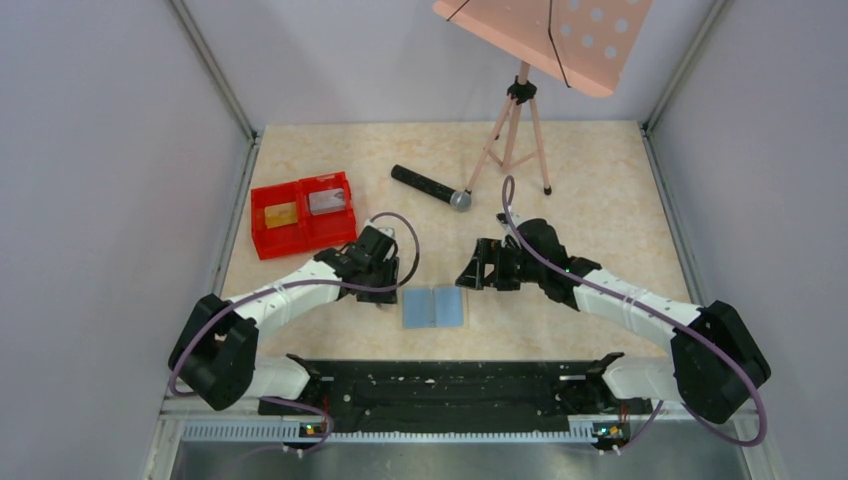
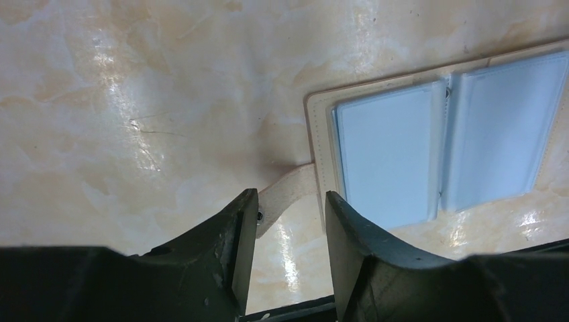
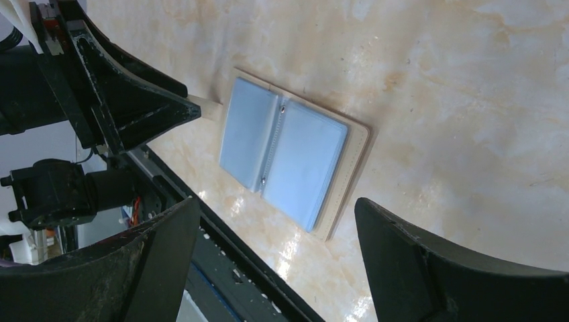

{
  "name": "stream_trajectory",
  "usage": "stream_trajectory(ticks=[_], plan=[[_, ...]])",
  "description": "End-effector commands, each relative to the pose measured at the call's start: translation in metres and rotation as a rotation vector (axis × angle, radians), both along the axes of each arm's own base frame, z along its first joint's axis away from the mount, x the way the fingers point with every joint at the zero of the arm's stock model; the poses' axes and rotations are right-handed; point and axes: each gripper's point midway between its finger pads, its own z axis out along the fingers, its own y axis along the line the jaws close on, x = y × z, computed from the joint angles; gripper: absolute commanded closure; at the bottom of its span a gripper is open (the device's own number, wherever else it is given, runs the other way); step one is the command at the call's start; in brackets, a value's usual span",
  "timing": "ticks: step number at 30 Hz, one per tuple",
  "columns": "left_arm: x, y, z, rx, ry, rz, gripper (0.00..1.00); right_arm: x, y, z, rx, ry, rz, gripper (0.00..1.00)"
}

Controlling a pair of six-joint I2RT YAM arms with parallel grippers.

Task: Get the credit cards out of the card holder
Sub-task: Remove the credit card from the card holder.

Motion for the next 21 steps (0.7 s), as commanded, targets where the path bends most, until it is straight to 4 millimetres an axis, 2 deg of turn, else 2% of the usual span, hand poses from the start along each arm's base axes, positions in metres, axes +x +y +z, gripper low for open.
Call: stream_trajectory(ticks=[1,12,16,21], plan=[[0.003,-0.004,0.001,-0.02,-0.013,0.013,0.52,0.004,0.009,0.013,0.021,-0.043,0.017,0.14],[0.017,0.01,0.019,0.072,-0.083,0.012,0.5,0.004,0.012,0.016,0.03,-0.05,0.027,0.14],[0.017,0.007,0.013,0.065,-0.064,0.003,0.49,0.004,0.012,0.015,0.029,-0.047,0.029,0.14],[0.01,-0.009,0.003,-0.01,-0.02,-0.02,0.49,0.004,0.012,0.016,0.03,-0.048,0.031,0.14]])
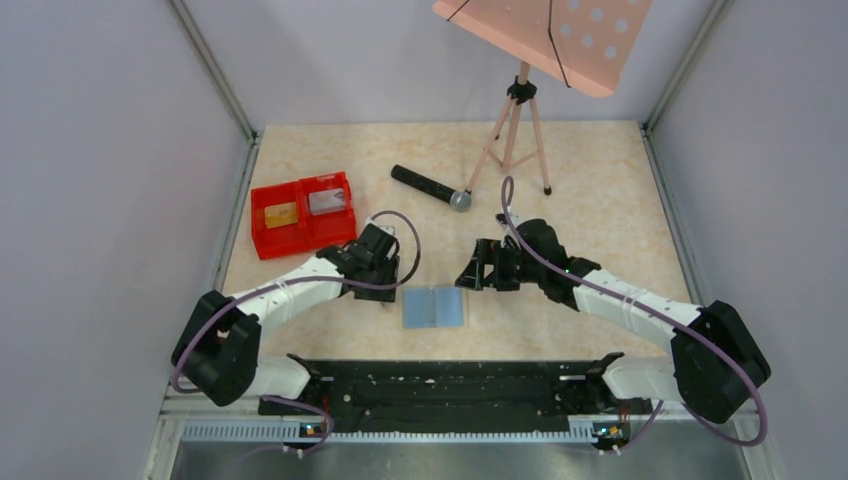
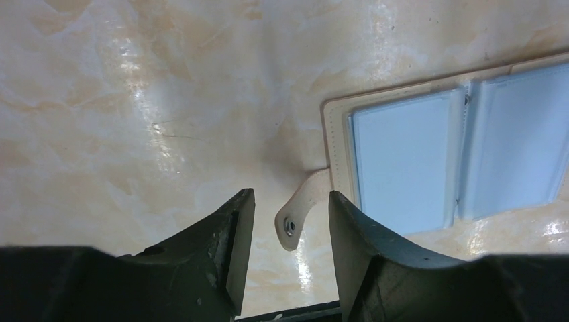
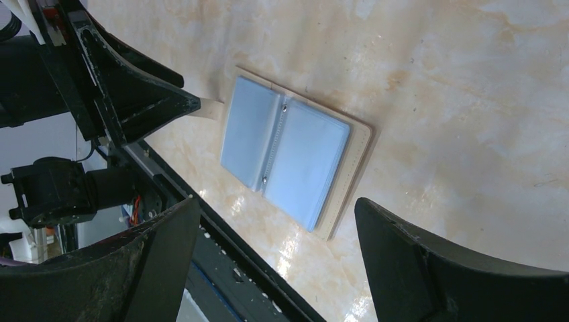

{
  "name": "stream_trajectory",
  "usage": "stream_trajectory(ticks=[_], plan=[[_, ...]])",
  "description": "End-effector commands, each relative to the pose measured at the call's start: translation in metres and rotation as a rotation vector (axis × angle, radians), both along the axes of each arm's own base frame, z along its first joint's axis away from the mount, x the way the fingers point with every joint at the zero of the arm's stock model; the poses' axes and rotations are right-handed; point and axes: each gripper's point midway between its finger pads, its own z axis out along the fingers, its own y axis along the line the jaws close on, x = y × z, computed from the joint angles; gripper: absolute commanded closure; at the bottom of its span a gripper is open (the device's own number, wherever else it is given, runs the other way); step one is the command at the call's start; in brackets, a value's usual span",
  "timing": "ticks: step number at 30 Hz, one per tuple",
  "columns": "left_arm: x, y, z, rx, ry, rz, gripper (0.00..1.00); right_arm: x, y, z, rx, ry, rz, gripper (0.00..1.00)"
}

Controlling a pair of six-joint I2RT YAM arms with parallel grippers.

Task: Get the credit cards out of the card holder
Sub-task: Remove the credit card from the card holder.

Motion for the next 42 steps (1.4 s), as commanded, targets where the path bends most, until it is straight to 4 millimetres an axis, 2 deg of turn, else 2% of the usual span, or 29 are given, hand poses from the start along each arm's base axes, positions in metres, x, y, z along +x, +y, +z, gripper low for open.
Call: stream_trajectory(ticks=[1,8,18,20,22,30,36,42], plan=[[0.002,-0.019,-0.001,-0.079,0.006,-0.025,0.5,0.005,0.011,0.016,0.029,-0.048,0.025,0.14],[-0.008,-0.027,-0.011,-0.138,0.049,-0.039,0.52,0.005,0.012,0.013,0.028,-0.037,0.028,0.14],[-0.018,-0.034,-0.02,-0.186,0.092,-0.042,0.6,0.004,0.011,0.015,0.032,-0.039,0.024,0.14],[-0.021,-0.036,-0.02,-0.203,0.102,-0.042,0.65,0.004,0.011,0.017,0.033,-0.041,0.022,0.15],[-0.023,-0.04,-0.018,-0.232,0.102,-0.054,0.71,0.004,0.012,0.017,0.032,-0.043,0.02,0.15],[-0.021,-0.062,0.014,-0.419,0.026,-0.043,1.0,0.006,0.024,0.026,0.046,-0.051,0.014,0.16],[-0.02,-0.068,0.024,-0.468,0.005,-0.058,1.0,0.0,0.043,0.019,-0.001,-0.054,0.027,0.16],[-0.024,-0.074,0.03,-0.529,0.008,-0.057,1.0,-0.007,0.057,0.003,-0.053,-0.032,0.041,0.15]])
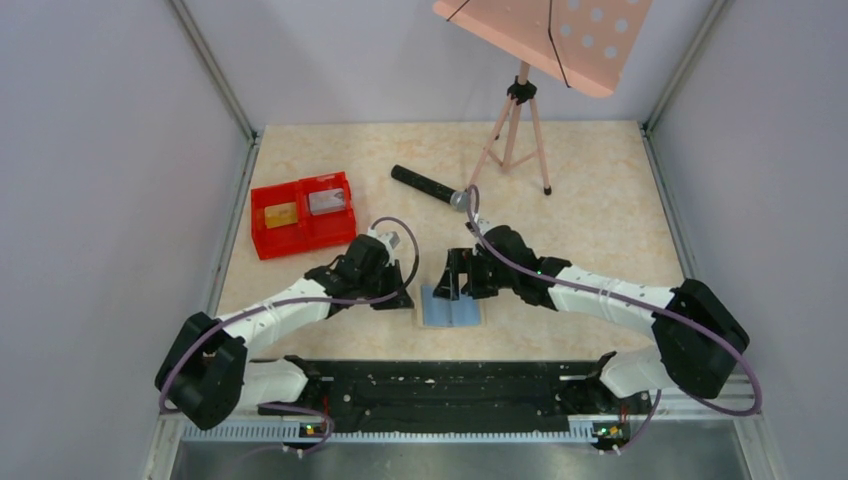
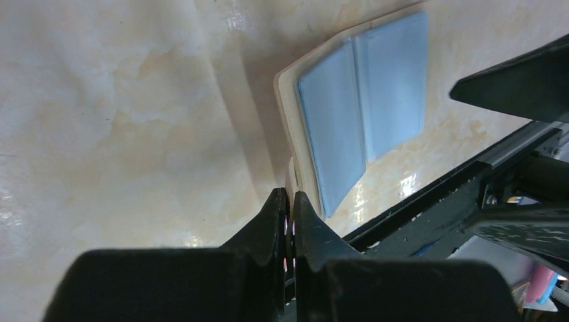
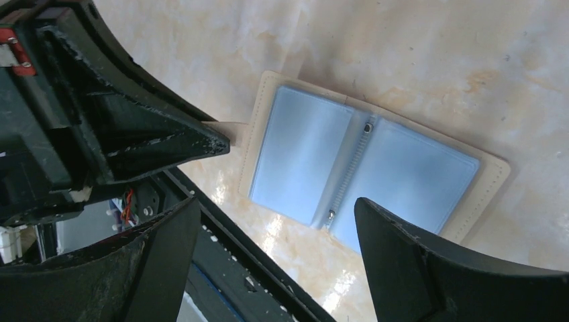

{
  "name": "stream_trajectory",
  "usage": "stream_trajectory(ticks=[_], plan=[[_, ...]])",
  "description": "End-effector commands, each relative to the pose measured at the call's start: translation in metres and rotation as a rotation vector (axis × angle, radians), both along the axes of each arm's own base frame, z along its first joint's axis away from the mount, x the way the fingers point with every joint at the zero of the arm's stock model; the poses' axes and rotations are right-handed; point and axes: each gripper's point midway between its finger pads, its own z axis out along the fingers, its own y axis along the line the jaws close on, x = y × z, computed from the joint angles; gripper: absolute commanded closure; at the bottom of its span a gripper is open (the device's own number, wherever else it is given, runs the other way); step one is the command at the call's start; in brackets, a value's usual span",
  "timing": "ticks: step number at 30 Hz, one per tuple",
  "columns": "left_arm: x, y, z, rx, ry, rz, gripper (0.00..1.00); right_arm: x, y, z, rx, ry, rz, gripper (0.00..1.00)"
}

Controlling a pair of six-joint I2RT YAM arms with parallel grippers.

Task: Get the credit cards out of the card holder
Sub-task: Remove the credit card from the card holder.

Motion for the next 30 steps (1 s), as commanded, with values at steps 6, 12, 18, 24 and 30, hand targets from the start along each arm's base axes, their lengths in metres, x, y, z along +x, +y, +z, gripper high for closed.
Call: stream_trajectory(ticks=[6,12,18,24,30], plan=[[-0.002,-0.018,0.018,-0.155,-0.022,0.009,1.0,0.002,0.026,-0.012,-0.033,0.016,-0.006,0.15],[-0.002,-0.018,0.018,-0.155,-0.021,0.012,1.0,-0.003,0.029,-0.031,-0.059,0.052,0.008,0.16],[-0.002,-0.018,0.02,-0.16,-0.025,0.014,1.0,-0.006,0.033,-0.041,-0.082,0.063,0.028,0.16],[-0.001,-0.018,0.022,-0.162,-0.027,0.018,1.0,-0.008,0.035,-0.047,-0.127,0.054,0.039,0.16],[-0.001,-0.018,0.026,-0.162,-0.034,0.019,1.0,-0.007,0.029,-0.056,-0.2,0.041,0.028,0.18]])
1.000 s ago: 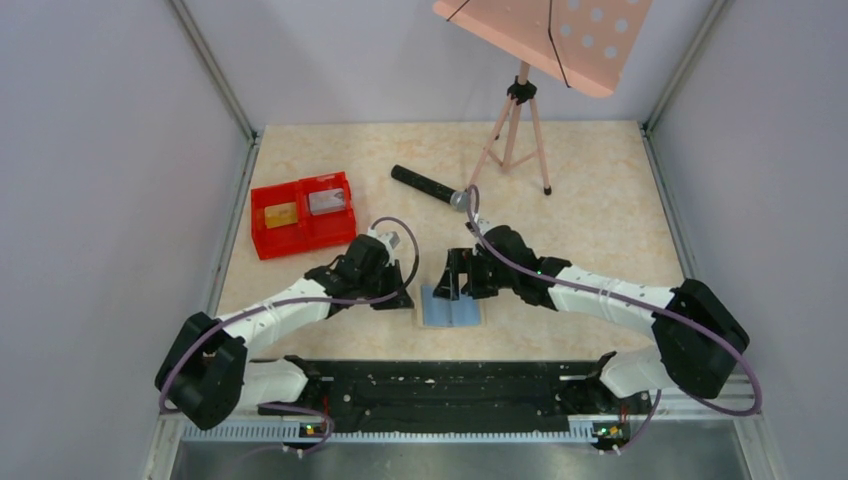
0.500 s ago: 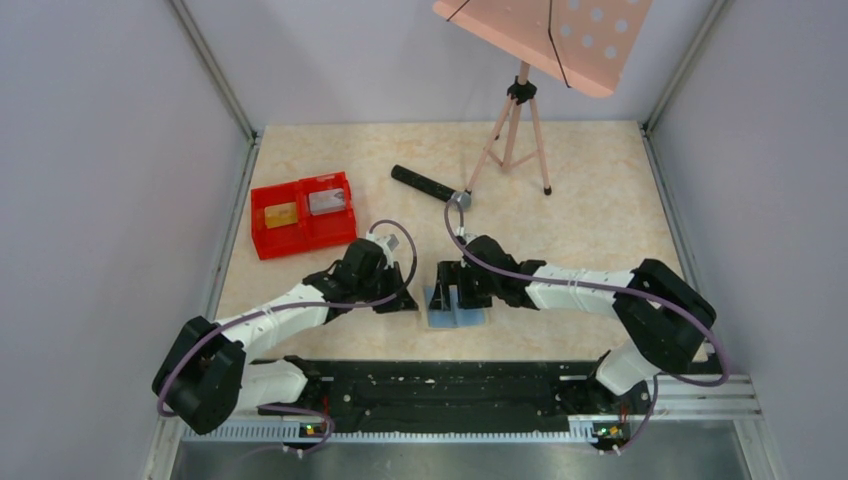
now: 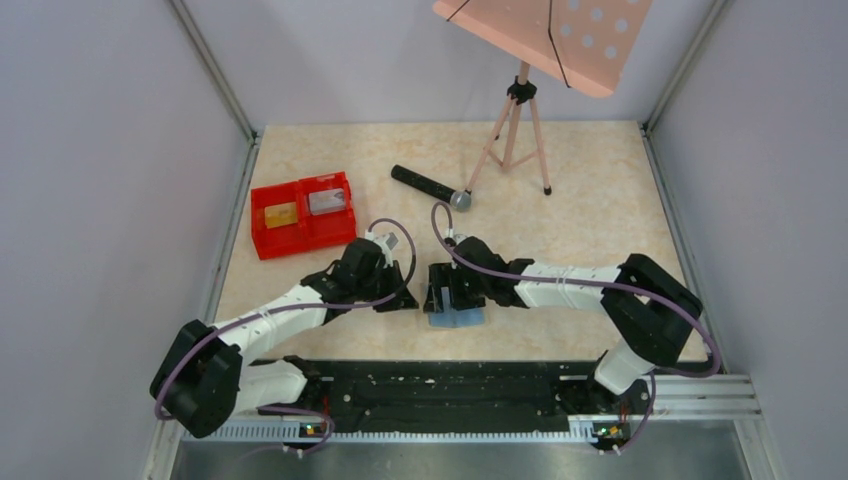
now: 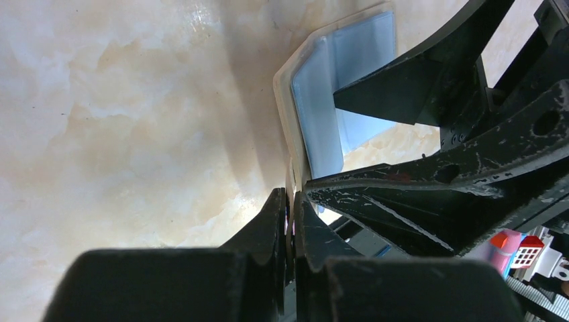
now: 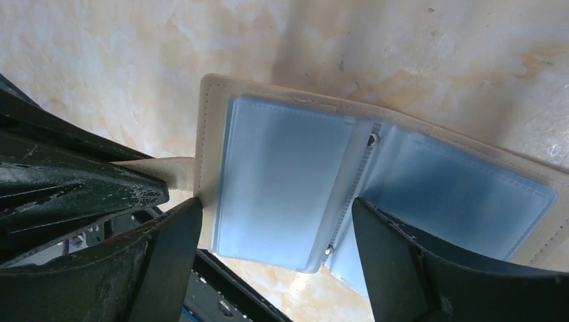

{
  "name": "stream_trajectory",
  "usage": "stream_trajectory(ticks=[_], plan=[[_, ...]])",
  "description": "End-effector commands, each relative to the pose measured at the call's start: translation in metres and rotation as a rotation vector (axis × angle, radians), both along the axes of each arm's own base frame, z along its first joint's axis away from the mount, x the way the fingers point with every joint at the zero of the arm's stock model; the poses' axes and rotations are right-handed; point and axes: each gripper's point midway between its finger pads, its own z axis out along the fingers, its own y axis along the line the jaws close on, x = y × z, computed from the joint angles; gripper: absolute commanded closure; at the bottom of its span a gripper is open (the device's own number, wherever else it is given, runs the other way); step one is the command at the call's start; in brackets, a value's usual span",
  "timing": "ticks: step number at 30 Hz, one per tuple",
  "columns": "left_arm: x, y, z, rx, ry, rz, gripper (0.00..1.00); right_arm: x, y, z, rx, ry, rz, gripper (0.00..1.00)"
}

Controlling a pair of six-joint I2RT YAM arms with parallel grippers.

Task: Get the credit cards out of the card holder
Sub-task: Remove the credit card from the card holder.

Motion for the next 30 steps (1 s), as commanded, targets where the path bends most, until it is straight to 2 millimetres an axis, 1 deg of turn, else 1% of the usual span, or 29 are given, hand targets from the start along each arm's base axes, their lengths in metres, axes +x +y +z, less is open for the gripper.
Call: stream_trajectory(ticks=[1,8,11,14,21,30], plan=[[0.005,-0.006,0.015,-0.037,-0.046,-0.004,1.0,0.006,0.005,0.005,-0.036,-0.049,0.005,0.19],[0.005,-0.004,0.014,-0.028,-0.046,-0.002,1.0,0.005,0.006,0.008,-0.03,-0.055,0.013,0.28],[0.005,-0.003,0.014,-0.022,-0.048,-0.002,1.0,0.005,0.005,0.01,-0.025,-0.059,0.012,0.29],[0.006,-0.003,0.014,-0.02,-0.049,-0.002,1.0,0.006,0.004,0.013,-0.022,-0.066,0.007,0.29],[0.006,-0.003,0.014,-0.016,-0.049,-0.001,1.0,0.01,0.001,0.023,-0.017,-0.095,-0.013,0.24],[0.006,-0.002,0.012,-0.012,-0.047,0.002,1.0,0.011,0.0,0.024,-0.023,-0.098,-0.023,0.22]])
